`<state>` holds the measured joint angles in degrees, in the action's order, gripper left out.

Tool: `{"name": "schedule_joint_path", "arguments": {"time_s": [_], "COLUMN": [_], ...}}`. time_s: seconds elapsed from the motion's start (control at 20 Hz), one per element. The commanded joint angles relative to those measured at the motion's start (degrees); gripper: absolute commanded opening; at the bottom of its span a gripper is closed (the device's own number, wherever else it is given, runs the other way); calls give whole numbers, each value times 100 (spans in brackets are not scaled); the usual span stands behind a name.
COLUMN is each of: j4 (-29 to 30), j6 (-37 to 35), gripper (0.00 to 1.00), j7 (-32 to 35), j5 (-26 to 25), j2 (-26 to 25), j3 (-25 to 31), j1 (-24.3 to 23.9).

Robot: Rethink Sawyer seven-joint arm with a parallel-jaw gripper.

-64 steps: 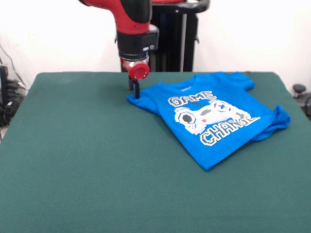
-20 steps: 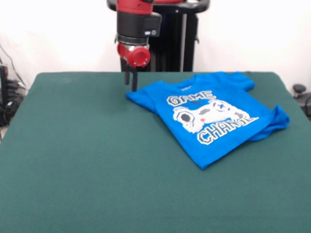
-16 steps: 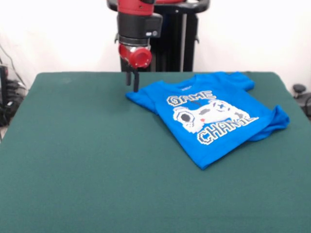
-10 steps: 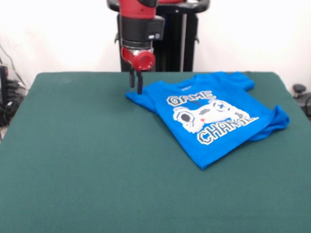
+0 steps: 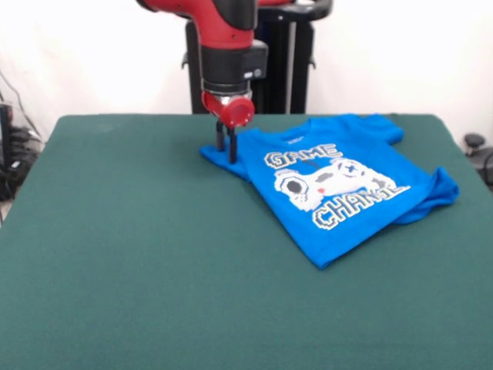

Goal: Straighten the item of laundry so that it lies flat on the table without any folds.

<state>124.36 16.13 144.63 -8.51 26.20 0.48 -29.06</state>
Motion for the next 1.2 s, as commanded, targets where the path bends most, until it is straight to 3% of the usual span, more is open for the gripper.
{"name": "schedule_joint_path", "arguments": {"time_s": [0.05,0.55,0.6,1.2], "j4": [-906,-1169,-1183,-968], "j6": [421,247,275,207], "gripper": [100,100,0,0], "j7": [908,714,711,766], "j5": [499,653,639,783], "j2": [-547,-560,-562,-171], "j3": [561,219,184,-133], "j1": [282,532,570,835]}}
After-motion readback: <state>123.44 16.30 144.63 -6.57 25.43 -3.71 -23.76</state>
